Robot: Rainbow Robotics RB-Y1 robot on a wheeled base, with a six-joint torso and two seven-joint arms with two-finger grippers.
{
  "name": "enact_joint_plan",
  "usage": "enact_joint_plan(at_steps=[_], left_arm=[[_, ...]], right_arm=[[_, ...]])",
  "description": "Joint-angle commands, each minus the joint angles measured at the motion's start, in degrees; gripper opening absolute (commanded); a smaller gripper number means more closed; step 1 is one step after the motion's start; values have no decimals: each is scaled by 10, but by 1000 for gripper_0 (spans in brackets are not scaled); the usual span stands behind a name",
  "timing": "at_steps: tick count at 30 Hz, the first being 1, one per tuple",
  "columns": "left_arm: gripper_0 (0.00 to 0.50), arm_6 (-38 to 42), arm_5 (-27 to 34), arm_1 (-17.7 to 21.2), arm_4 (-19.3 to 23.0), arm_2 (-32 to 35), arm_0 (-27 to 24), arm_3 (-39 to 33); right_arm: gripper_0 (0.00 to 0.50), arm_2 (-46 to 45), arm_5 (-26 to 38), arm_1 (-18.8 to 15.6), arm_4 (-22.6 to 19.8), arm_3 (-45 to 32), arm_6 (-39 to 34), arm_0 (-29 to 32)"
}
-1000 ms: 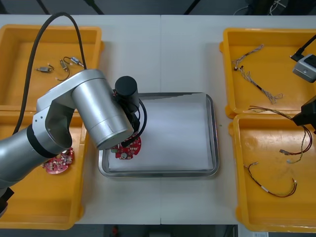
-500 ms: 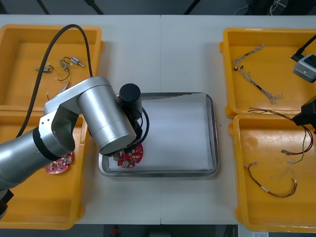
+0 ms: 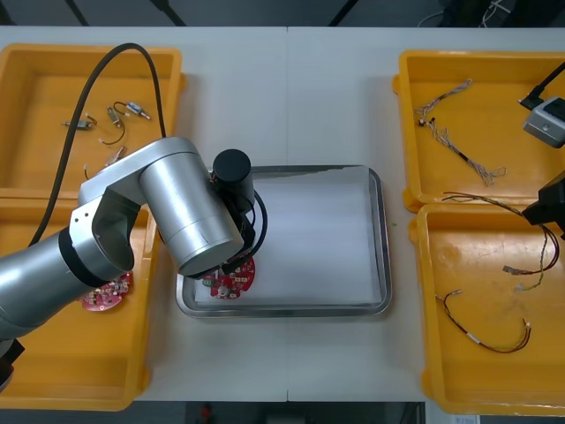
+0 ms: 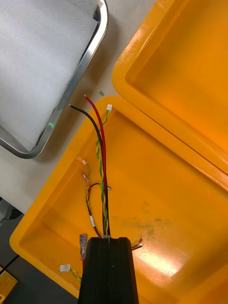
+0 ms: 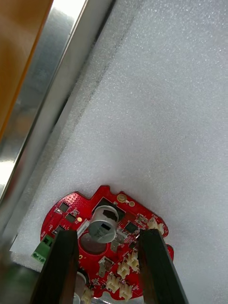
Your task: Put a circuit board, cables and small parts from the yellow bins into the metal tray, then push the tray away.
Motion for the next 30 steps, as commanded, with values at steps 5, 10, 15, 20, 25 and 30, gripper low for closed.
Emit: enact_joint_plan(at_steps=[5,10,15,20,25,30], left_arm=[[498,7,2,5,7,-1,-37,-19],[500,7,10,26,36,19,-52,-47],[500,6,20,64,80,57,-67,-91],[500,2,37,114,155,116,-79,-120],[500,-5,67,168,253,171,-100,-128],[500,-8,74,214,319,217,-103,-123]], right_arm=[[0,3,3,6,3,-12,-21,-15],[0,3,3,6,3,-12,-21,-15],[0,3,3,6,3,-12,-21,-15],[0,3,3,6,3,-12,-21,-15],[0,22,-1,8,9,0,-21,10],[0,23,-6,4,25,11,-21,14]])
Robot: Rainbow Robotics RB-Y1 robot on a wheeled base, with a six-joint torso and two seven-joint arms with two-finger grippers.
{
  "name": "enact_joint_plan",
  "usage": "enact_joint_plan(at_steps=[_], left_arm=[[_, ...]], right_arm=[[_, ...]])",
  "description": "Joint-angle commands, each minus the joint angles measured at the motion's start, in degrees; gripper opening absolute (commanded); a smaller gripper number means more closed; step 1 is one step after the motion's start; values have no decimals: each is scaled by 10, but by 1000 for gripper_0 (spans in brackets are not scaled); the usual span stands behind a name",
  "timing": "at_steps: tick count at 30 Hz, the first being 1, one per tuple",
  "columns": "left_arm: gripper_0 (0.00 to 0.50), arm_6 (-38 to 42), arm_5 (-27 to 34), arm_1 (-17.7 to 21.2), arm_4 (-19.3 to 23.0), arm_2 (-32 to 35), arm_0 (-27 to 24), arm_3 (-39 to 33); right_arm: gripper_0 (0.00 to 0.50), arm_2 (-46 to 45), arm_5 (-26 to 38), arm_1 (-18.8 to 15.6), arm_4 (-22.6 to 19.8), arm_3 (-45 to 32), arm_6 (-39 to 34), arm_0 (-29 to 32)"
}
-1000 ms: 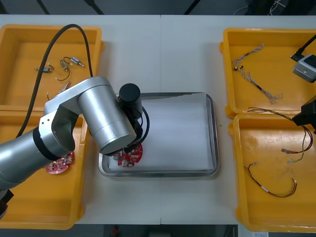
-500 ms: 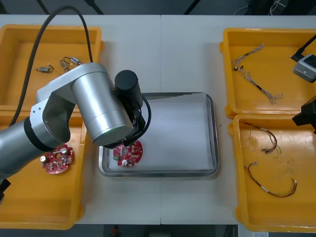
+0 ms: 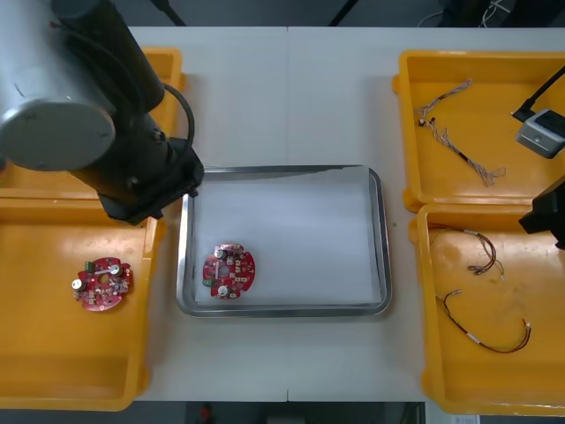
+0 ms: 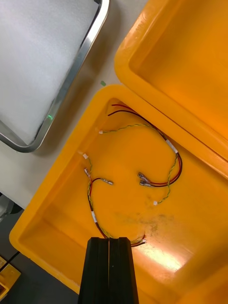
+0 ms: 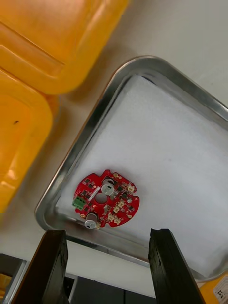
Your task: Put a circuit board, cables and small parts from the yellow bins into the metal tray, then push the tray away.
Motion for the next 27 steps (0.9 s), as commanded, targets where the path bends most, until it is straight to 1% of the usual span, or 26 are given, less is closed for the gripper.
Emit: enact_joint_plan(at_steps=[1,3,4,6,11,12,13,14,15,16,17,18,22,27], left_arm=[[500,-10,9,65,59,53,-28,-10],[500,-12,11,76,70,61,-28,-3],[500,-14,15,83,77,69,-29,5],[500,-20,22,88,77,76,-28,14],[500,-26,26,97,76,76,-28,25],[500,-27,27,100,76,76,-28,26],[500,-28,29,102,76,76,-28,27],[500,-29,30,102,76,76,-28,29],[500,-29,30,102,76,77,-28,31],[500,-32,30,102,75,76,-28,34],[500,-33,30,102,74,76,-29,36],[500,-35,30,102,73,76,-29,39],[500,-41,29,102,70,76,-29,40],[500,-48,29,102,70,76,-29,40]], right_arm=[[0,6,-11,1,20,11,-21,7],[0,6,-22,1,33,17,-21,8],[0,7,-36,1,43,28,-22,11],[0,7,-63,1,49,46,-22,15],[0,7,-102,1,48,82,-22,24],[95,6,-105,1,51,89,-23,25],[170,7,-109,1,55,94,-23,25],[280,6,-114,1,59,99,-23,25],[338,7,-116,1,61,103,-23,25],[433,7,-123,1,65,112,-22,26],[475,7,-128,1,68,118,-23,26],[500,7,-133,1,71,127,-23,27],[500,6,-157,1,78,150,-23,38],[500,6,-214,1,91,179,-31,69]])
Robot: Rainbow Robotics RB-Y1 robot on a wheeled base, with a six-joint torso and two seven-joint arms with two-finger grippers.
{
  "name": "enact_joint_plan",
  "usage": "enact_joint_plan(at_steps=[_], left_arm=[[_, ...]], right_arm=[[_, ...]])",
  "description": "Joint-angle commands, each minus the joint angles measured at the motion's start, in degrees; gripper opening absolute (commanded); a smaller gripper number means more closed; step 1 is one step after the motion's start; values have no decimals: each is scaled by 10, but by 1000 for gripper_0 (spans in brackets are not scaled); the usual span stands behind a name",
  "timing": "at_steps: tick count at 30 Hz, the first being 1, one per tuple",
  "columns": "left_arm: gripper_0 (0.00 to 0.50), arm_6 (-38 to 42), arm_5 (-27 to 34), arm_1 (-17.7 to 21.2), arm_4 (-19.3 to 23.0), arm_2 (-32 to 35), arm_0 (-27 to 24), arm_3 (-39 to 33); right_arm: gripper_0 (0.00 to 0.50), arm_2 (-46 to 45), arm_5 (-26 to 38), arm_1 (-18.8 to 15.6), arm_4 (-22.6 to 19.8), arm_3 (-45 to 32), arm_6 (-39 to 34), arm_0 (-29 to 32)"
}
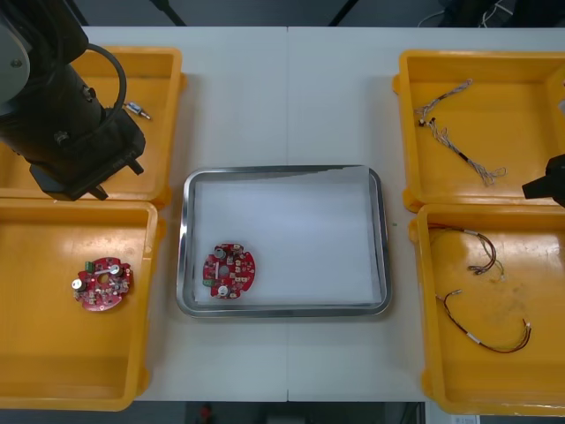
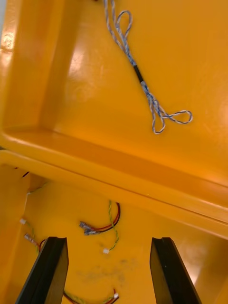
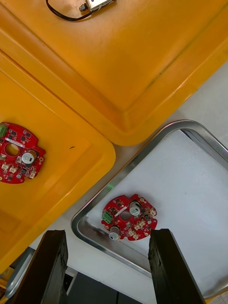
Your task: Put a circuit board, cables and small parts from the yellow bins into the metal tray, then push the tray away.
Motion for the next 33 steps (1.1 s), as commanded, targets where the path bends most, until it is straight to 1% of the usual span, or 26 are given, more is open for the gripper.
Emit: enact_joint_plan(at_steps=[1,5,8,13,16,19,23,26,28,33], left_arm=[[500,-48,4,24,-1,14,-25,-2],[500,-53,3,24,-2,14,-25,-2],[500,-57,4,24,-3,14,-25,-2],[500,-61,4,24,-5,14,-25,-1],[500,-64,3,24,-7,15,-25,1],[500,-70,3,24,-9,15,-25,11],[500,-75,-4,24,-14,14,-25,19],[500,-80,-11,24,-27,15,-25,23],[500,-84,-15,24,-35,14,-25,32],[500,-96,-28,27,-45,14,-25,49]], right_arm=[[500,4,-42,1,12,20,-32,38],[500,1,-68,1,19,36,-37,66],[500,-7,-72,1,23,35,-41,85],[500,-18,-77,2,28,19,-48,117],[500,-18,-93,4,33,4,-55,135],[500,-18,-106,16,41,-15,-64,151],[500,-18,-124,23,52,-34,-71,168],[500,-18,-146,33,63,-47,-74,187],[500,-18,-160,42,86,-63,-75,204],[500,-3,-187,53,143,-86,-82,224]])
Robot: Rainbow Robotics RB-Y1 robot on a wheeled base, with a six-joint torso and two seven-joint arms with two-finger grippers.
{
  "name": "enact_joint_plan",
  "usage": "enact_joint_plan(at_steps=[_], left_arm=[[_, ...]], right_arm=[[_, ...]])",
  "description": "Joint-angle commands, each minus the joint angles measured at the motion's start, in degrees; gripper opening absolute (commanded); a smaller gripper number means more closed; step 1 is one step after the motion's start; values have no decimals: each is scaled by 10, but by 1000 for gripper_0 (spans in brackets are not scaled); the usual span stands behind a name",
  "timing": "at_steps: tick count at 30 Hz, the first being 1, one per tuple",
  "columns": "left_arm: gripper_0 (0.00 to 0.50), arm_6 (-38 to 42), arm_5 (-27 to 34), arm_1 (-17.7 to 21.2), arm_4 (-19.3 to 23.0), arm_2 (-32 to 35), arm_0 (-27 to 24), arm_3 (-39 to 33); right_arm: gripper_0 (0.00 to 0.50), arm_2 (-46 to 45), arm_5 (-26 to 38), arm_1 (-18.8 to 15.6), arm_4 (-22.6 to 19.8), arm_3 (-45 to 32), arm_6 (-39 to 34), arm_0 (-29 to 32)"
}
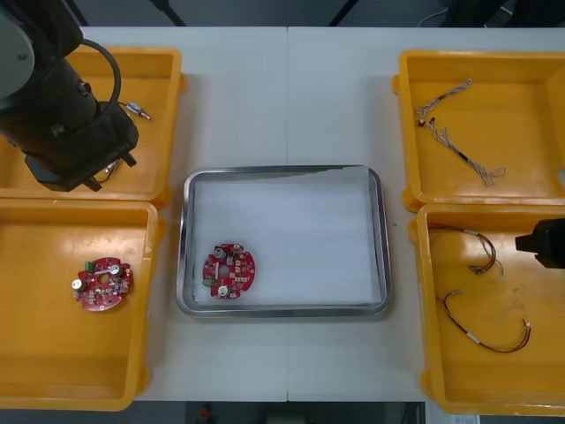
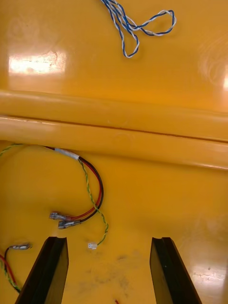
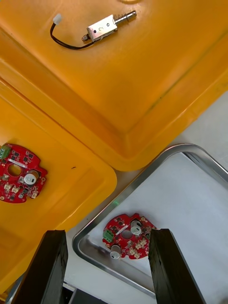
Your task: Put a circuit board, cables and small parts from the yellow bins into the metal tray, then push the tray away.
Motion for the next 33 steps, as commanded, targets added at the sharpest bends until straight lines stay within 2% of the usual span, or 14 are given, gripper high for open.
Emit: enact_joint_plan(at_steps=[1,8,11,15,23,33], left_arm=[[500,-60,-16,27,-18,15,-25,15],[500,-119,-21,29,-51,16,-25,40],[500,-153,-26,32,-52,22,-25,59],[500,-195,-29,38,-50,30,-25,79],[500,-274,-33,72,-3,48,-25,101],[500,-311,-42,125,61,60,-25,105]], right_arm=[[500,11,-38,16,54,-30,-33,26],[500,95,-125,19,163,-31,-116,27],[500,110,-143,31,187,-30,-137,27],[500,116,-151,48,197,-30,-140,26],[500,136,-177,70,237,-29,-150,27],[500,144,-205,80,275,-10,-146,26]])
